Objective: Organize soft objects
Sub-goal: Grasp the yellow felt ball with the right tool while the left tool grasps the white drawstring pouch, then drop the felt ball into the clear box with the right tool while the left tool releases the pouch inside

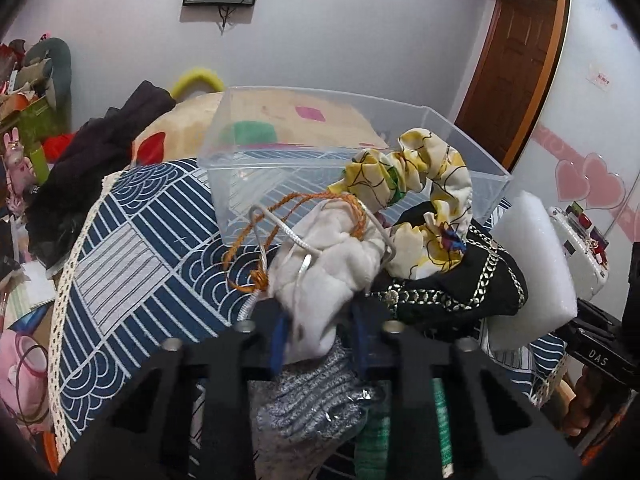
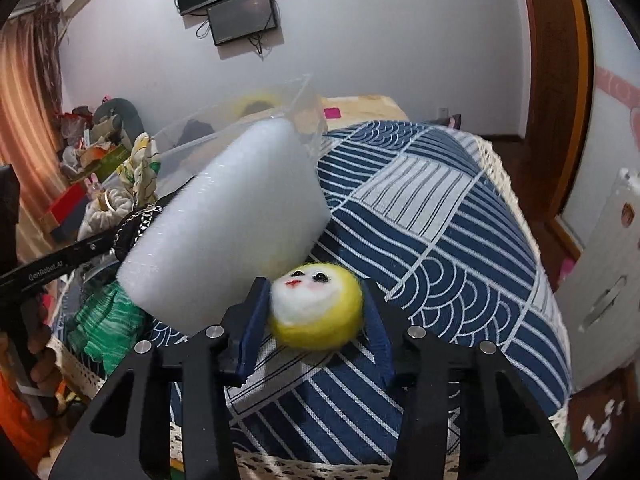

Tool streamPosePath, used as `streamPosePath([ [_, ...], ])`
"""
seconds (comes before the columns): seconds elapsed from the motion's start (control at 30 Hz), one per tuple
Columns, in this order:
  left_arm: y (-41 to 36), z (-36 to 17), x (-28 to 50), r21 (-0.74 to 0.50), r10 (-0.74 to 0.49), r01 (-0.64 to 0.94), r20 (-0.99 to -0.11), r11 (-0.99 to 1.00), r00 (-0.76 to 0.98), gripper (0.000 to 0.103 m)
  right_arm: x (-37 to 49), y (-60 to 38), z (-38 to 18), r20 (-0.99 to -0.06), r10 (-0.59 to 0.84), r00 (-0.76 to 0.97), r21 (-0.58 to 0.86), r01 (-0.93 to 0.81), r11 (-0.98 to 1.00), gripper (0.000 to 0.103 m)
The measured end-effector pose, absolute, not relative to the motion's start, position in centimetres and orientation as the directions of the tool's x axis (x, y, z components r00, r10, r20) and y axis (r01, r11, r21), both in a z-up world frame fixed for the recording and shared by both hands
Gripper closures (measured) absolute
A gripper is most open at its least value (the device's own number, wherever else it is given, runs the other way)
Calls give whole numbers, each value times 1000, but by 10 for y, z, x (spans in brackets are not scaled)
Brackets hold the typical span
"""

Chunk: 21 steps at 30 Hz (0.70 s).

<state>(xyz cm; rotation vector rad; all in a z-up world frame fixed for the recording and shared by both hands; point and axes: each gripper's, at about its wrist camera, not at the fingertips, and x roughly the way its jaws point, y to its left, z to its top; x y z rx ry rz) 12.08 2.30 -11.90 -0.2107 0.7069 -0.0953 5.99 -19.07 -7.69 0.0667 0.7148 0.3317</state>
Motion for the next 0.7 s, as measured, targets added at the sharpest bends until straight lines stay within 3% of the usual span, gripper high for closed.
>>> streamPosePath([
  [0.4, 35, -76, 78, -204, -99, -10, -518, 979, 849, 88, 57, -185, -40, -545, 301, 783, 148, -263, 953, 62],
  [0.7, 37, -40, 63, -169, -73, -3, -440, 986, 895, 88, 63, -173, -1, -427, 334, 841, 120, -313, 942, 62],
])
